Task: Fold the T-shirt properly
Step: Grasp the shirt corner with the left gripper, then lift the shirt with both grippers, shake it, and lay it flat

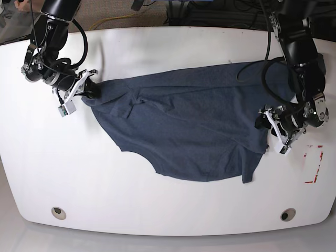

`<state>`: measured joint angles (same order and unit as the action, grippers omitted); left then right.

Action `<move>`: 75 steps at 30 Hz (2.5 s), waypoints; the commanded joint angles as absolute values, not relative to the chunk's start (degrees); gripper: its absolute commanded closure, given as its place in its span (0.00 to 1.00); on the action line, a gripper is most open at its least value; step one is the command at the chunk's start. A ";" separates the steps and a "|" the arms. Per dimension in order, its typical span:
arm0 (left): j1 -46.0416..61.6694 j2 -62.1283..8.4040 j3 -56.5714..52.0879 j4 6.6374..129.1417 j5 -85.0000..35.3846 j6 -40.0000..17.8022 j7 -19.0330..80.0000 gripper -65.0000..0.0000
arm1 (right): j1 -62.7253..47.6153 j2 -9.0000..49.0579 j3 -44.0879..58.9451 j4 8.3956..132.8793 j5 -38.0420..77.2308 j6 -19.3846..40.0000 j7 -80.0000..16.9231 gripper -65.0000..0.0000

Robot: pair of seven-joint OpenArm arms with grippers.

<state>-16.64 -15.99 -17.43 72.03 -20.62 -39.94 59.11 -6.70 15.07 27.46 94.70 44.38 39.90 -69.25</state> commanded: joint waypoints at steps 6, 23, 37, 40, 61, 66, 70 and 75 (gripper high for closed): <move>-24.31 -15.43 -23.78 59.47 -21.41 -40.00 56.31 0.42 | -6.02 16.04 27.74 95.52 45.58 40.00 -68.35 1.00; -26.24 -13.67 -23.87 51.12 -21.41 -40.00 55.34 0.81 | -6.02 14.90 27.74 95.52 45.58 40.00 -68.35 1.00; -19.21 -13.41 -23.60 75.30 -21.41 -40.00 55.69 1.00 | -6.02 14.99 27.74 95.52 45.58 40.00 -68.35 1.00; -16.40 -13.49 -23.52 81.45 -21.41 -40.00 55.69 1.00 | -6.02 14.99 27.74 95.52 45.41 40.00 -68.35 1.00; -6.11 -19.74 -17.45 113.27 -21.41 -40.00 62.90 1.00 | 2.86 13.05 27.74 95.52 28.70 40.00 -68.79 1.00; -6.29 -20.00 -17.54 114.51 -21.41 -40.00 63.08 1.00 | 2.59 12.97 27.74 95.52 28.88 40.00 -68.79 1.00; -6.64 -19.65 -17.54 114.24 -20.97 -40.00 62.73 1.00 | 3.03 12.97 27.74 95.52 28.35 40.00 -68.79 1.00; -11.91 -17.27 -17.27 112.75 -20.88 -40.00 62.81 1.00 | 6.99 12.97 27.65 95.43 28.26 40.00 -68.79 1.00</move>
